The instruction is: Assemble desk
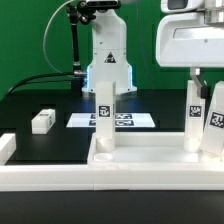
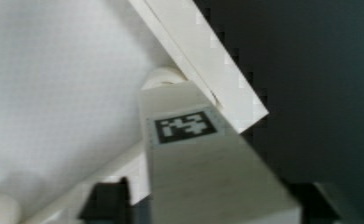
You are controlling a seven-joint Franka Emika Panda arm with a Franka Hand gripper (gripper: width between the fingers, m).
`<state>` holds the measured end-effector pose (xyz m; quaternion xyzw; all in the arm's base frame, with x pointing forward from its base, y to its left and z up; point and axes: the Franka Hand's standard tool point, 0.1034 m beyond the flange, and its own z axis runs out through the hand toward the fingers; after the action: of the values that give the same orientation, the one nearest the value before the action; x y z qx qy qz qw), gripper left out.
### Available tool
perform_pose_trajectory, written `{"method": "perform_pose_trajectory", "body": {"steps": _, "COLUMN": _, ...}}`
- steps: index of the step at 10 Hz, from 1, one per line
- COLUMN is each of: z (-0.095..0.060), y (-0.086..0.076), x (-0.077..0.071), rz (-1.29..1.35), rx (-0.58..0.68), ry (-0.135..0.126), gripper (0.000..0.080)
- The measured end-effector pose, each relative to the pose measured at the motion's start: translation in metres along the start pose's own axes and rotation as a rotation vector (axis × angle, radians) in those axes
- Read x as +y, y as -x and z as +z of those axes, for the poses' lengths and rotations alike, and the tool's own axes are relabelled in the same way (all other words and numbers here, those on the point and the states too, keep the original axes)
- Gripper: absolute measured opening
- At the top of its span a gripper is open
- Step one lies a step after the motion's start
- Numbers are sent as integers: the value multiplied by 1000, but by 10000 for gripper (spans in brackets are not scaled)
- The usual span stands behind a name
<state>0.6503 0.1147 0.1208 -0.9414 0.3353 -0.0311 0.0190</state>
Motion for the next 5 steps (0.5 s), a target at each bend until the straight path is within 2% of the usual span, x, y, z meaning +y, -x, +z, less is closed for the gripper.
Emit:
{"method": "perform_pose_trajectory", "body": {"steps": 1, "z": 0, "y": -2, "x": 1, "rz": 2, "rx": 1, "ry": 1, "gripper": 300}}
{"method": "perform_pose_trajectory", "body": {"steps": 5, "z": 0, "y": -3, "x": 3, "rz": 47, "rx": 4, "ry": -1, "gripper": 300}}
